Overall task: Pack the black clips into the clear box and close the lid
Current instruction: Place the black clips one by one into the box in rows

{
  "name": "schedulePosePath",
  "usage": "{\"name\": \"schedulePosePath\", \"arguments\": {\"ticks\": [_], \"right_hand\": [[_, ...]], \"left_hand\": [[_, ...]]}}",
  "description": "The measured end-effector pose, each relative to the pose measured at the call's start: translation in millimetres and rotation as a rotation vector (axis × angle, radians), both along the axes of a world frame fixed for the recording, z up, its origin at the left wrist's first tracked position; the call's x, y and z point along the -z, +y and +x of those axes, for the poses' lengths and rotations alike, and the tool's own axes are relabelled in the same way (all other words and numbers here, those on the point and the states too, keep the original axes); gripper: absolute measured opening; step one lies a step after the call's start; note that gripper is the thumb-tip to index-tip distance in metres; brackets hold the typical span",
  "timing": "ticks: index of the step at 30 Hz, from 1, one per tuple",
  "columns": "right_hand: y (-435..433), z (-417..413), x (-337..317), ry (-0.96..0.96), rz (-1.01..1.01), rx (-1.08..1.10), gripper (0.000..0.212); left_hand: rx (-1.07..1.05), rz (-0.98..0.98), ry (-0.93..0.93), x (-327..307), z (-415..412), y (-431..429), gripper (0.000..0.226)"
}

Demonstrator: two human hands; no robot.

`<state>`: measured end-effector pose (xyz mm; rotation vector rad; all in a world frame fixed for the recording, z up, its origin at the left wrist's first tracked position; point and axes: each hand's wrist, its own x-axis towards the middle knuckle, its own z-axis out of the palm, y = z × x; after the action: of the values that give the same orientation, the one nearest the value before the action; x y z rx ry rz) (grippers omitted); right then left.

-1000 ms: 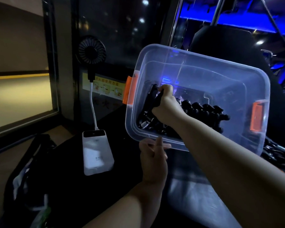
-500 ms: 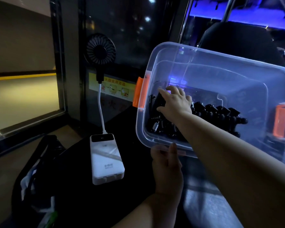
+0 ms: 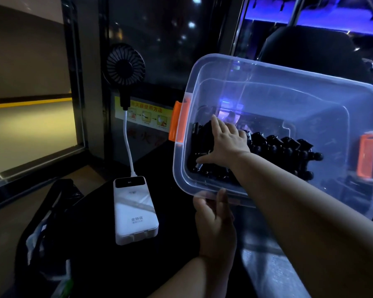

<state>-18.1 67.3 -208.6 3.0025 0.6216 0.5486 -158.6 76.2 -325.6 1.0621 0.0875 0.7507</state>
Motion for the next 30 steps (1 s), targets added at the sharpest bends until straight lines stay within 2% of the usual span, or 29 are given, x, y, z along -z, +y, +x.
{"name": "schedulePosePath", "arguments": {"ticks": [9, 13, 18, 27, 30], "right_hand": [[0, -3, 2, -0.019, -0.048, 0.032, 0.134], [7, -7, -2, -0.044, -0.092, 0.033, 0.133], [8, -10, 1, -0.049, -0.072, -0.038, 0.128], [-1, -3, -1, 0.04, -0.048, -0.084, 0.122], [-13, -9, -11, 0.089, 0.038, -0.121, 0.105]], "left_hand": [[-0.006, -0.03, 0.042, -1, -1, 0, 0.027], [-0.008, -0.05, 0.073, 0, 1, 1, 0.047], [-0.001, -0.04, 0.07, 2, 1, 2, 0.053], [-0.012, 0.007, 0.038, -1, 1, 3, 0.05], [-0.046, 0.054, 0.081, -2, 4, 3, 0.038]]}}
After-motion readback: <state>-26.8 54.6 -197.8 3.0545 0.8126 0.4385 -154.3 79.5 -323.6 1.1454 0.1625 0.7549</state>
